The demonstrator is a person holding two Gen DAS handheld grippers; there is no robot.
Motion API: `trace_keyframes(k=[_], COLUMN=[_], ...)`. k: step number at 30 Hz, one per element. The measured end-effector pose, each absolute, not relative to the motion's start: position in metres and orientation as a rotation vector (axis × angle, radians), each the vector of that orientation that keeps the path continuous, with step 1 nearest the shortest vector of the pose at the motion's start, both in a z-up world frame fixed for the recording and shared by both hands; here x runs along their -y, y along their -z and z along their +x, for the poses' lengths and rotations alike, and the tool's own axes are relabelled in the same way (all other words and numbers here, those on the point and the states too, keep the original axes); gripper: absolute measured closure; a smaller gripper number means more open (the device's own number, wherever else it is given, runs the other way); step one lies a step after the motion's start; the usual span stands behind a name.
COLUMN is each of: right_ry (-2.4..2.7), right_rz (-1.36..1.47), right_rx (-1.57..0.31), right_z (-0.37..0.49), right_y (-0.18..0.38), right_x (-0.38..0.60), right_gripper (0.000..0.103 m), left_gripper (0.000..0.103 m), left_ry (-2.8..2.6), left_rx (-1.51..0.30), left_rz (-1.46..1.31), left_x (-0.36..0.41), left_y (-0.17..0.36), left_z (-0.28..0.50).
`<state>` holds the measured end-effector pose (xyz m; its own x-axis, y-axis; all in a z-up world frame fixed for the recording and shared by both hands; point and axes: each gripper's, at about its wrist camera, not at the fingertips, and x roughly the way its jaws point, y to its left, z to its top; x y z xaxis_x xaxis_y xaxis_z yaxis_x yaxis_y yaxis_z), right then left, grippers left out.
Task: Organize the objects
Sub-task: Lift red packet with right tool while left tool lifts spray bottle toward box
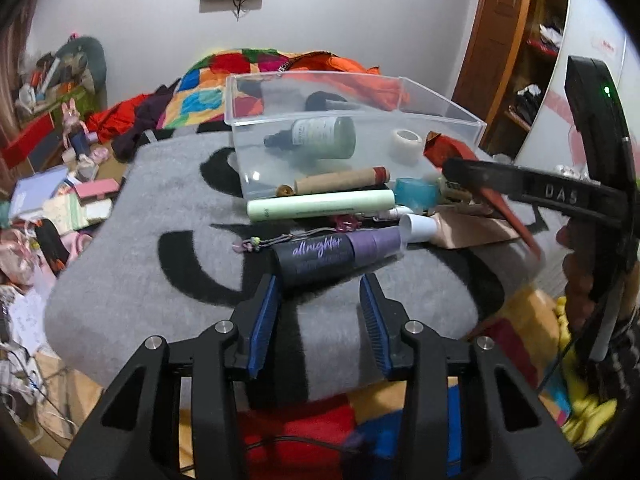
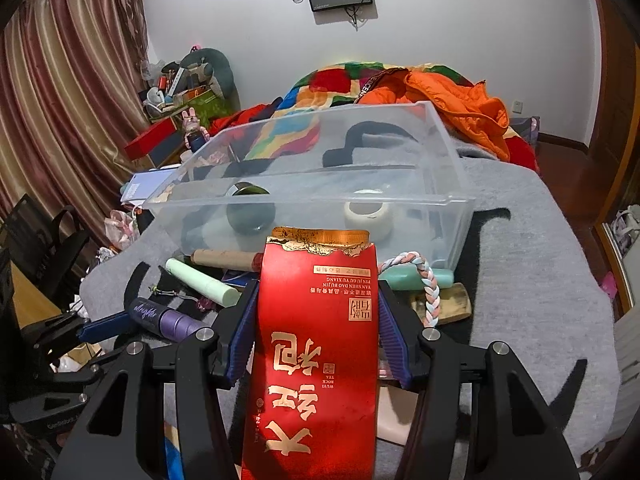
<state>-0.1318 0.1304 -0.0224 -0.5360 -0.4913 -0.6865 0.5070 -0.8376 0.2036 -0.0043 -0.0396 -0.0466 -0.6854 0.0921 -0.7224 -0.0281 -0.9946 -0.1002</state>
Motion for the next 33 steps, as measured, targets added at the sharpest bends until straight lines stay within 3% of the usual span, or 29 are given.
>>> trace_keyframes(k=[6,15,20,22,25,33], right_ry=[2.354,2.397,2.415,2.414,2.412,2.418], right_rz=[1.017,0.964,0.953,0.958,0.957,0.933], right_rx=[-0.003,0.013,0.027,0.028,0.019,0.01], right_z=[-0.13,-0.129,-0.134,-0.137,-0.139,-0.15], right_y=[0.015,-0.005,-0.01,-0.01,-0.009,-0.02], right_x=[-0.136,-0.148,-0.154,-0.153,-0.151,-0.149], right_gripper=[0.052,0.052,0.052,0.052,0.052,0.052], left_gripper=[0.027,0.026,0.04,0.051,0.061,0.061], left_ry=[-2.838,-2.717,-2.715,-2.707,-2.683,-2.646], left_rx=[0.124,-0.01,0.021,0.038,0.037,-0.099], left_rz=[-1.117,-1.205,-1.197,-1.195,-1.195,-1.151], left_x=[0.052,0.033,0.033,0.033,0.032,0.017], left_y=[0.024,0.048,0.054,0.054,0.053,0.047], left_z=[-0.02,-0.056,-0.045,-0.04,-0.034,-0.032])
